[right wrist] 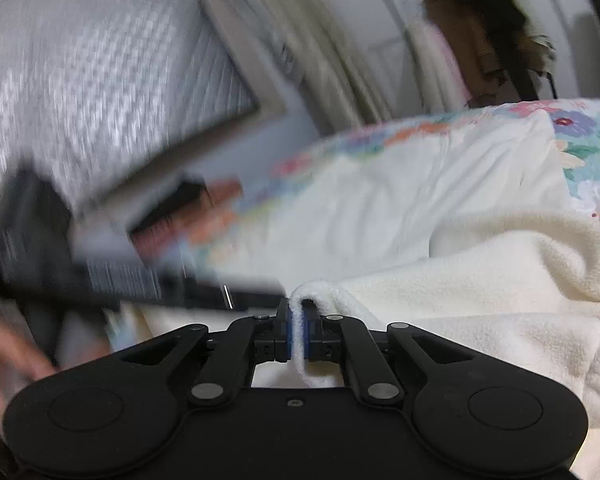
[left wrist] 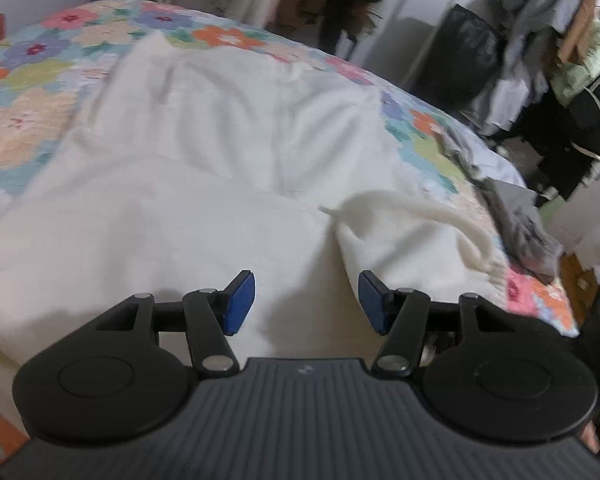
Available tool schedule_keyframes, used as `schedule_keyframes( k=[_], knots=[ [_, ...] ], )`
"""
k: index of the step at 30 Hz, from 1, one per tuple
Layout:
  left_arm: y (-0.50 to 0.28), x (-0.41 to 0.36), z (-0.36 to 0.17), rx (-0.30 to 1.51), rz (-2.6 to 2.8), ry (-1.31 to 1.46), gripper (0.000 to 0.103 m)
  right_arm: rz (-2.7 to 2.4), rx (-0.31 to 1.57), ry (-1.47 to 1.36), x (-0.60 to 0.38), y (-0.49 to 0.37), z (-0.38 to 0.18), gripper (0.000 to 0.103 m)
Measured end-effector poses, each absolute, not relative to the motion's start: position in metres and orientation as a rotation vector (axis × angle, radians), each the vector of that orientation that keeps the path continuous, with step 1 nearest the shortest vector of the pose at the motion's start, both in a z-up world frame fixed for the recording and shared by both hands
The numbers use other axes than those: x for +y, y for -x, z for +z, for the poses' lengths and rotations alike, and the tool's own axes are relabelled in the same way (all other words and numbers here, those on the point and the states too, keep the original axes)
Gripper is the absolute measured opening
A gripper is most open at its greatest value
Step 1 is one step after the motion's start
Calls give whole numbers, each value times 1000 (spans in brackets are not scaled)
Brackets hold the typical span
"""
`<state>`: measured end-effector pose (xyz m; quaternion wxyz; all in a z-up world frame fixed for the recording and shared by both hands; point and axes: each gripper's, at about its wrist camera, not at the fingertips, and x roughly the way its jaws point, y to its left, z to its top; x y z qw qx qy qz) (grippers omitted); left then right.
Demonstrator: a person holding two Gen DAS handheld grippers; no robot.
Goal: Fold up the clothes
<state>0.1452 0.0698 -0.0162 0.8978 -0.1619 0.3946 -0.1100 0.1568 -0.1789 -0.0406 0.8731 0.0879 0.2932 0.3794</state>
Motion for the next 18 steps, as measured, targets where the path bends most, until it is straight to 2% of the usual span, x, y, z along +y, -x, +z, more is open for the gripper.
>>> schedule_keyframes(
  k=[3,6,12,18],
  knots=[
    [-148,67,-23,842,-224,320,57,784,676,-79,-165,-151,-56,8],
    [-150,62,-28,859,-238,303,57,796,697,-112,-163,-149,-64,9],
    [-152,50,-21,833,-277,201,62,869,645,-106,-161,-136,-45,11],
    [-150,45,-27,872,-227,116,62,845,743,-2,-155,-137,-57,13]
  ],
)
